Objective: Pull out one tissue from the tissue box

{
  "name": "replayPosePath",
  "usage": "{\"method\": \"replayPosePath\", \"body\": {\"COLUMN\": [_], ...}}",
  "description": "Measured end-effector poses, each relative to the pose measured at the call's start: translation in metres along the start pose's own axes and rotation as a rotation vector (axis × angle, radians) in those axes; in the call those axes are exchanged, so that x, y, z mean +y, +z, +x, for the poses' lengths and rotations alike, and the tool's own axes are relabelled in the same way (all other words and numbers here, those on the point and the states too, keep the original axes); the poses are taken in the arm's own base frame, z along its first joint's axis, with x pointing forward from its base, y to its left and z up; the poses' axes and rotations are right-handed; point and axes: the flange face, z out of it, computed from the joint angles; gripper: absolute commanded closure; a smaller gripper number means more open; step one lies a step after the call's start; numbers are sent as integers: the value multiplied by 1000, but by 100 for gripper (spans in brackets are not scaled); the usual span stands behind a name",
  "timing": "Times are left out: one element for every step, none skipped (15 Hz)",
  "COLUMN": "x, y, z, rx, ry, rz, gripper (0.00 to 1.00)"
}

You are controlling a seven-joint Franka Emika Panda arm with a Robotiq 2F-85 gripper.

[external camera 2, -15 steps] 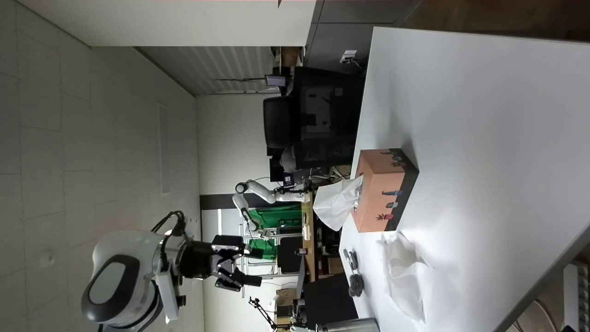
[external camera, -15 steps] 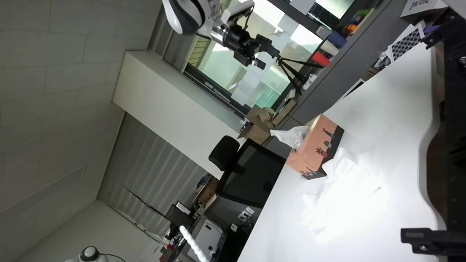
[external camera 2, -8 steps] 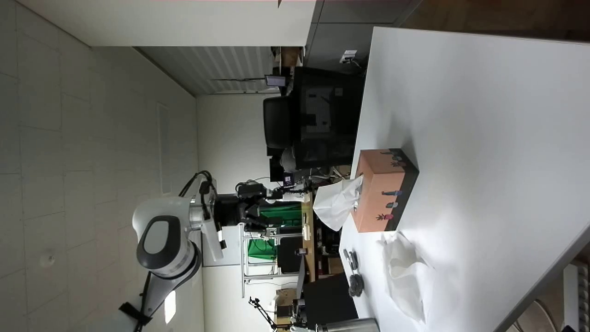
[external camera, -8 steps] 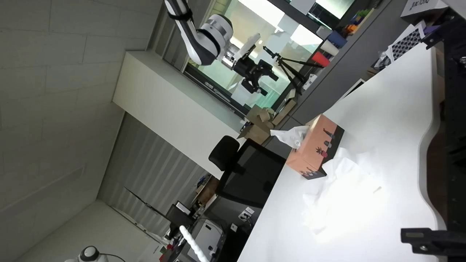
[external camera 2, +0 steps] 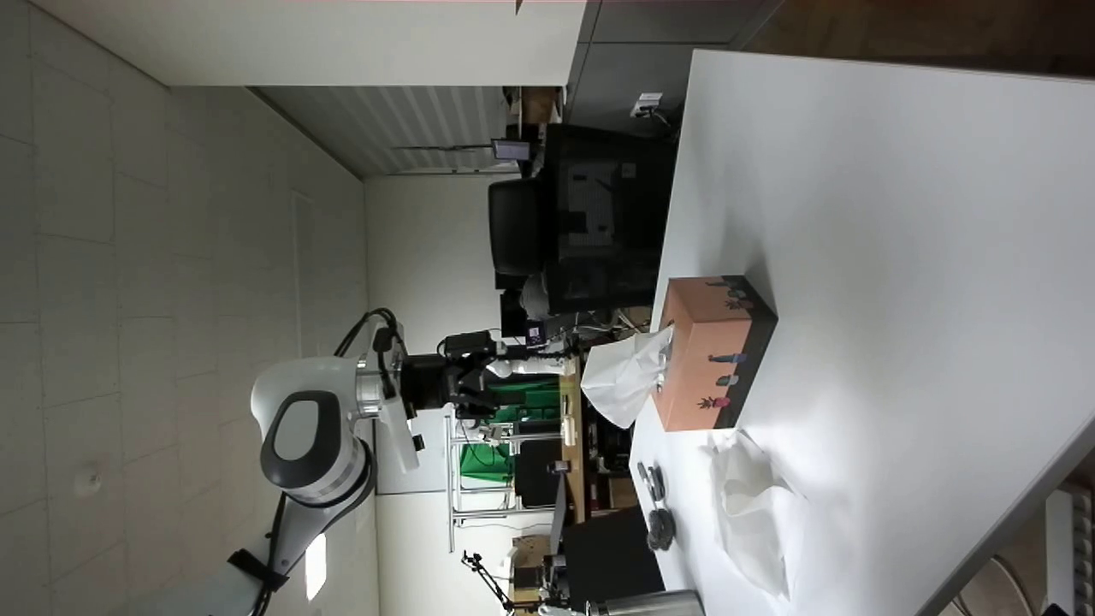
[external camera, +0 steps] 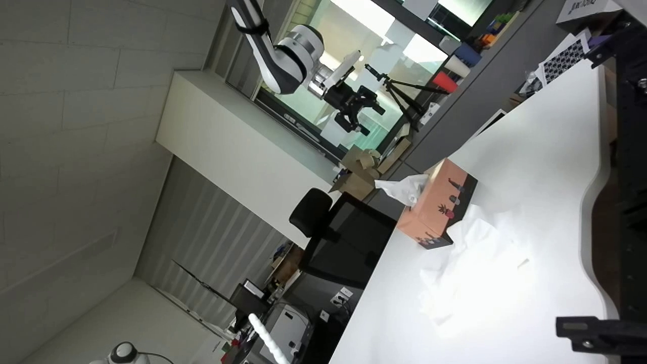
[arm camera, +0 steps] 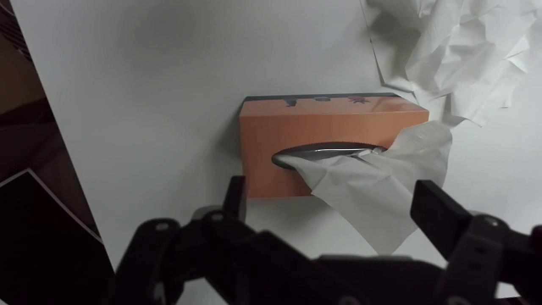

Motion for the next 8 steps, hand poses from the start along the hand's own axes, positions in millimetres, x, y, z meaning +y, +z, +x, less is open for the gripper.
{"method": "replayPosePath", "body": {"x": [0, 0, 0, 0, -1, -3, -8, -16], "y": [0, 0, 0, 0, 0, 1, 4, 10], "z": [0, 0, 0, 2, 7, 13, 21, 29], "rx": [0, 0, 0, 19, 58, 102, 150, 195], "ry": [0, 0, 0, 12, 38, 69, 100, 135], "rz": [0, 0, 0, -5, -13, -24, -34, -40], "gripper": [0, 0, 0, 0, 0, 0, 0, 0]}}
